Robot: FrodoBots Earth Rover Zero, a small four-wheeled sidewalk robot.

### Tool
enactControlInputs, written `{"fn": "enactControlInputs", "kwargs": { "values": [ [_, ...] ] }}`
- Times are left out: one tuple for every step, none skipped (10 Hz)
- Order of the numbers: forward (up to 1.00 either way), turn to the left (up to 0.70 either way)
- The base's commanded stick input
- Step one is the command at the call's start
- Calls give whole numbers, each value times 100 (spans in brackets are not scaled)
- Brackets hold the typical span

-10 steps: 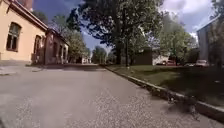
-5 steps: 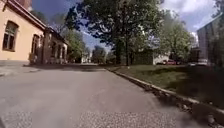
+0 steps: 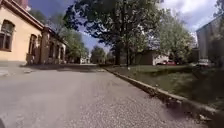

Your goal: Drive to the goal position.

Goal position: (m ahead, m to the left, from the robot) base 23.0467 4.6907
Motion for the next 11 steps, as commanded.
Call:
{"fn": "enactControlInputs", "kwargs": {
  "values": [
    [70, 6],
    [70, 6],
    [70, 6],
    [70, 6],
    [70, 6],
    [70, 6],
    [70, 16],
    [70, 41],
    [70, 41],
    [70, 41],
    [70, 41]
  ]
}}
